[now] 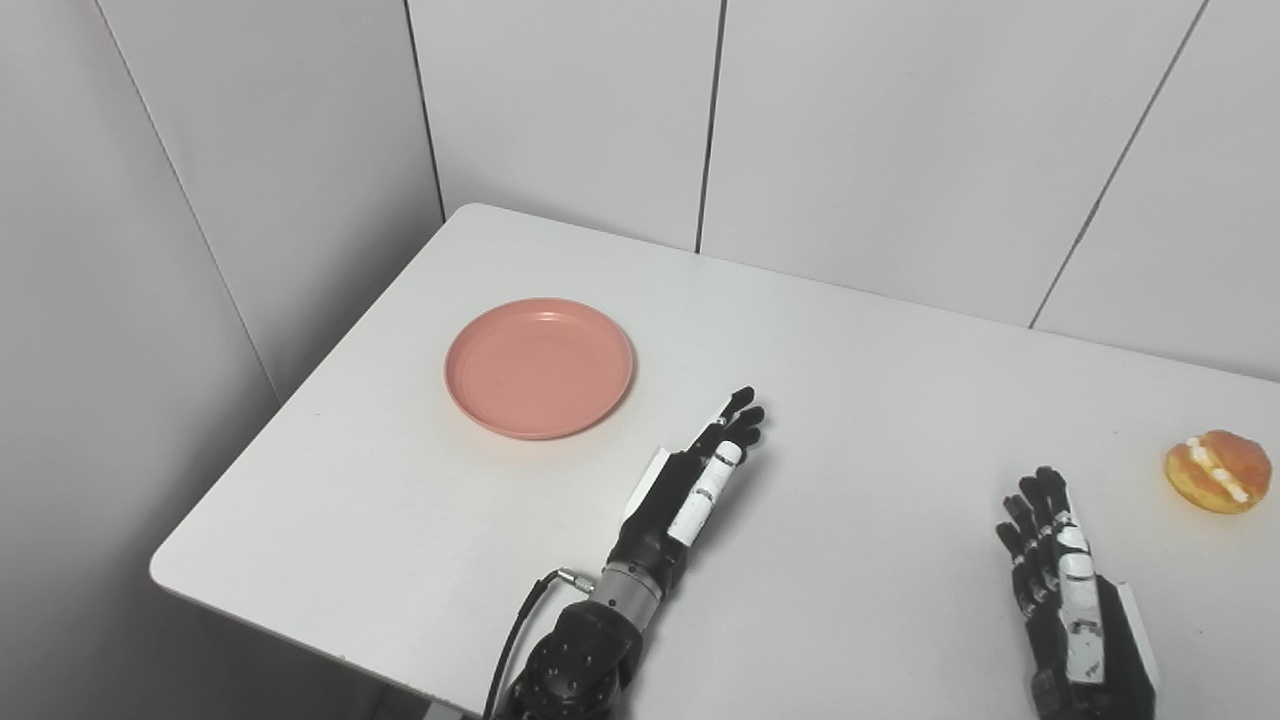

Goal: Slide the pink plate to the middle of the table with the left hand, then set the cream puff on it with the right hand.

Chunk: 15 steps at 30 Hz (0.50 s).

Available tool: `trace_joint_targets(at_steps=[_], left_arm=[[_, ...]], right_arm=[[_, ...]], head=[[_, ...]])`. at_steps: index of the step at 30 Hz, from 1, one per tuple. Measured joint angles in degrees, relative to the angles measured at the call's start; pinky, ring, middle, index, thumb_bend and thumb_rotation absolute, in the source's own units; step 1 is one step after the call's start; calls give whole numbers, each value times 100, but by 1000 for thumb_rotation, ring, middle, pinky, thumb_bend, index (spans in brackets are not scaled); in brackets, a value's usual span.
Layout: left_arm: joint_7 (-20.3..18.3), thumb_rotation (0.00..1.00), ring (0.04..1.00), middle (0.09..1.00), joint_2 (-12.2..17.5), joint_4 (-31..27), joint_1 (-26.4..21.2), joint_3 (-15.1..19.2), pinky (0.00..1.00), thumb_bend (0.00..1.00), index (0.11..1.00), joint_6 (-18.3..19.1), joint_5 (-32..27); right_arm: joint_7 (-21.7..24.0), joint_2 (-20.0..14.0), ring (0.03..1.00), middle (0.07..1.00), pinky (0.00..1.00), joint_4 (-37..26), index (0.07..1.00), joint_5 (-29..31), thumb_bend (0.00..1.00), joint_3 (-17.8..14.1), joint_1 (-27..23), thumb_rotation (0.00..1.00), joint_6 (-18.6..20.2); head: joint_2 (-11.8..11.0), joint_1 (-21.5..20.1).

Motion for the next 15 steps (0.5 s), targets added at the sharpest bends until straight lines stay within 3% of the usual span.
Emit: trace_joint_targets(at_steps=[10,15], left_arm=[[-91,1000,994,1000,8,-51,5,53,997,439,1000,48,-246],[-208,1000,1000,1000,81,-222,47,54,1000,440,1000,252,-447]], right_arm=[[-13,16,1000,1000,1000,-1,1000,-24,308,13,-11,1000,0],[-24,54,1000,1000,1000,0,1000,-41,304,18,-36,1000,0]], head=[[-44,9],[-62,0]])
